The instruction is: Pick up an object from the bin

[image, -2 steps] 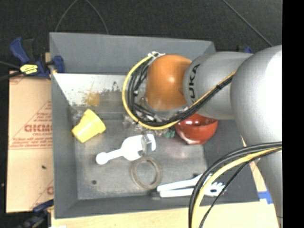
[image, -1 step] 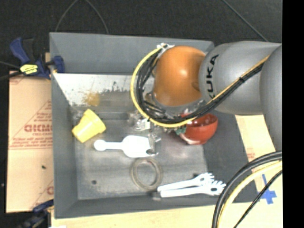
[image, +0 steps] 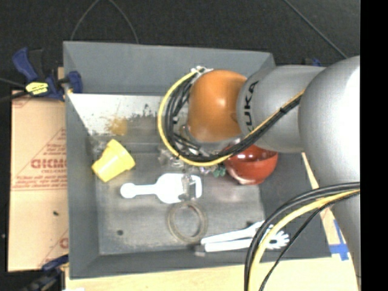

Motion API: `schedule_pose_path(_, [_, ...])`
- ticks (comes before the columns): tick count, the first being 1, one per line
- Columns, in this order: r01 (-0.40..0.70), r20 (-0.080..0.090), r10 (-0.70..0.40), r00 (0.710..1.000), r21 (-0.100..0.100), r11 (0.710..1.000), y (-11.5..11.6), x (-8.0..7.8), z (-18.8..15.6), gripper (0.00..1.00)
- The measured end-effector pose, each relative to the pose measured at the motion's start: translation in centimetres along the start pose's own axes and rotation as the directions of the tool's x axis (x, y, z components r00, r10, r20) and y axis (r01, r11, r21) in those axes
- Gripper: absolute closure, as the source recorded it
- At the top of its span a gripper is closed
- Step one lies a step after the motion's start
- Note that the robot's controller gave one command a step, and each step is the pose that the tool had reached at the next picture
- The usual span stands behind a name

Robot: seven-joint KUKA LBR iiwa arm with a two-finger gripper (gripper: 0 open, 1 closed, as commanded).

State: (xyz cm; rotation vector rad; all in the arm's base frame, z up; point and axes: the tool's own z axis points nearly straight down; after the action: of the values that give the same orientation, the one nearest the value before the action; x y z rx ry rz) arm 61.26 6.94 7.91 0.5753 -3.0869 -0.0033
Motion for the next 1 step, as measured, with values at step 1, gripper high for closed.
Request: schedule_pose_path(1, [0.186, 0.013, -0.186, 0.983, 0.006, 0.983, -0.58, -0.03, 0.62, 0.0])
